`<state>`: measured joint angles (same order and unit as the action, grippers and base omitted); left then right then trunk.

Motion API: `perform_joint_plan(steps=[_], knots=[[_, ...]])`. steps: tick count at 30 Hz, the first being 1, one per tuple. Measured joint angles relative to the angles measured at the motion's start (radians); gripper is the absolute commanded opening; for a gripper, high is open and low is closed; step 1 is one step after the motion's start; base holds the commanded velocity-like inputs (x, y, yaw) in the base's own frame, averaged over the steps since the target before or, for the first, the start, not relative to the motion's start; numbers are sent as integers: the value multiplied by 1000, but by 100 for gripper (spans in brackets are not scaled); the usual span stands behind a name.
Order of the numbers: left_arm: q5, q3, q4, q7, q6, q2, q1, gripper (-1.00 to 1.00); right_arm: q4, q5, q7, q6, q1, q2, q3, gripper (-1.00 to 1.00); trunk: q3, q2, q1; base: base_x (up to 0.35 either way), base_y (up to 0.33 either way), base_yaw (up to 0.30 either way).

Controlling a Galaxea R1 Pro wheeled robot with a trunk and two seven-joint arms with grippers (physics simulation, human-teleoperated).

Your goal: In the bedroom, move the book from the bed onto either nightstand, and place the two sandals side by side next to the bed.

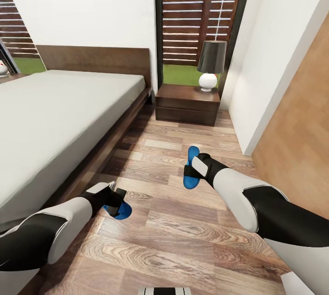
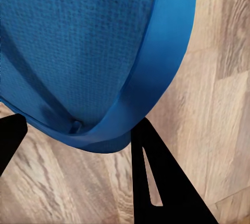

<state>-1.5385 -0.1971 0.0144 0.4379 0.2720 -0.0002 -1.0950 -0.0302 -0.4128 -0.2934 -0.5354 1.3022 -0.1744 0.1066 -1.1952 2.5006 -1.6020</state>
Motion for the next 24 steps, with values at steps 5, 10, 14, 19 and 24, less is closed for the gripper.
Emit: perform_joint_plan(steps=[5,10,14,19,24], knots=[[0,0,-2,0,-1,0,0,-100,0,1,0,0,0,0,1,-100,0,0,0,0,0,0],[0,0,-2,0,-1,0,0,-100,0,1,0,0,0,0,2,-100,0,0,0,0,0,0],[0,0,-4,0,-1,-1,0,-100,0,1,0,0,0,0,2,-100,0,0,0,0,0,0],[0,0,-4,1,-1,-3,0,-100,0,1,0,1,0,0,2,-100,0,0,0,0,0,0],[-1,0,-8,1,-3,-4,0,-100,0,0,0,1,0,0,2,-100,0,0,0,0,0,0]])
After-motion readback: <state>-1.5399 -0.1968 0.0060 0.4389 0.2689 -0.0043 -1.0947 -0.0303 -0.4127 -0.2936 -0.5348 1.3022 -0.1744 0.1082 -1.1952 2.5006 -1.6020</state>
